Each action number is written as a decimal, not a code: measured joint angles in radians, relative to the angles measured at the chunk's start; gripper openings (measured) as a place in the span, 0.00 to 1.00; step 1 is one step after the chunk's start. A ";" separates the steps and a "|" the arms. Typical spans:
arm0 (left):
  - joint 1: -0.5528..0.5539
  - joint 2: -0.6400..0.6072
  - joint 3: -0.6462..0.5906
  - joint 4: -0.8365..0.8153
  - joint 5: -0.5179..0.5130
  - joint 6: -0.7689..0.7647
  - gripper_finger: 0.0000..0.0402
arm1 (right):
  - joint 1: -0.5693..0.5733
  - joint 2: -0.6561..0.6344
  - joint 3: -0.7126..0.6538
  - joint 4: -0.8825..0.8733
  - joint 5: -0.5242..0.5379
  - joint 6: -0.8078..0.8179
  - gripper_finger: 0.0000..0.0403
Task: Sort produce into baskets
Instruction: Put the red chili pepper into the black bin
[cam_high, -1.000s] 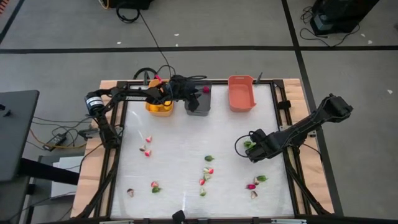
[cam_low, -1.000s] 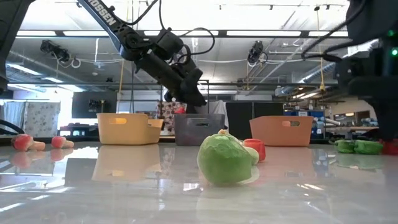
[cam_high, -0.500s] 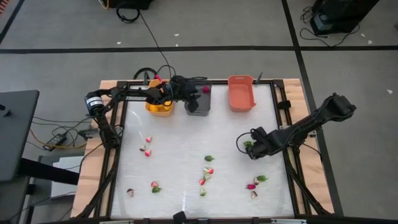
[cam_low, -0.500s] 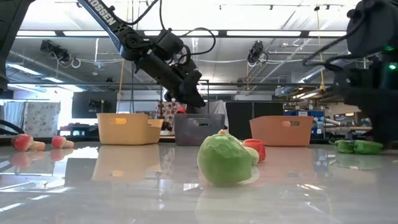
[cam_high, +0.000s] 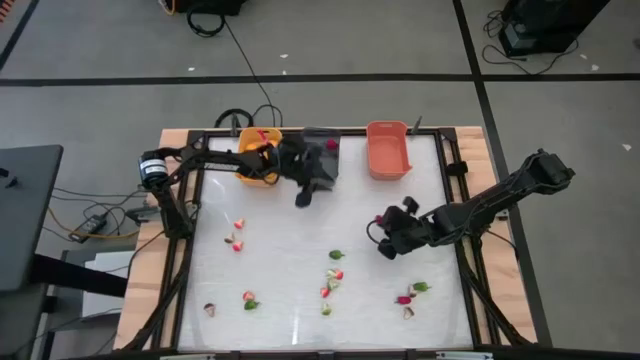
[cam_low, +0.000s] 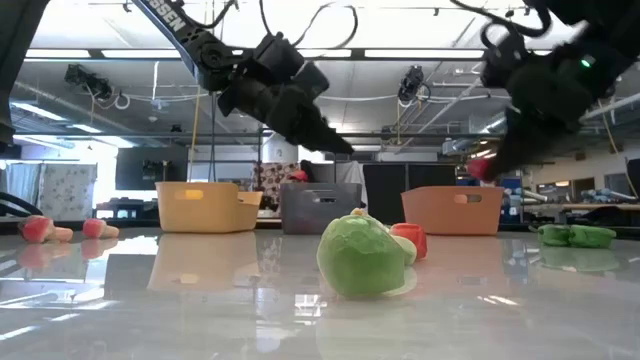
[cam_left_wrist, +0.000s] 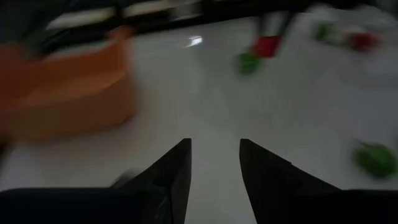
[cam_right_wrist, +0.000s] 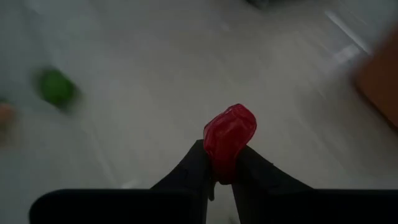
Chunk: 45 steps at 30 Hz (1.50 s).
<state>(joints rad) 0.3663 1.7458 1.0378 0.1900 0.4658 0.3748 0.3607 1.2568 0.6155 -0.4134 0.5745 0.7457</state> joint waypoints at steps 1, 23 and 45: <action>-0.022 0.000 0.000 0.000 0.010 0.040 0.35 | -0.006 0.000 0.000 0.055 -0.013 -0.043 0.15; -0.374 0.001 0.000 0.172 -0.261 0.328 0.36 | -0.123 0.001 0.000 0.428 -0.346 -0.226 0.15; -0.376 0.078 0.001 0.325 -0.262 0.430 0.60 | -0.221 0.001 0.000 0.518 -0.575 -0.278 0.16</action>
<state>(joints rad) -0.0098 1.8237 1.0389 0.5155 0.2039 0.8048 0.1398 1.2579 0.6155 0.1043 -0.0007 0.4675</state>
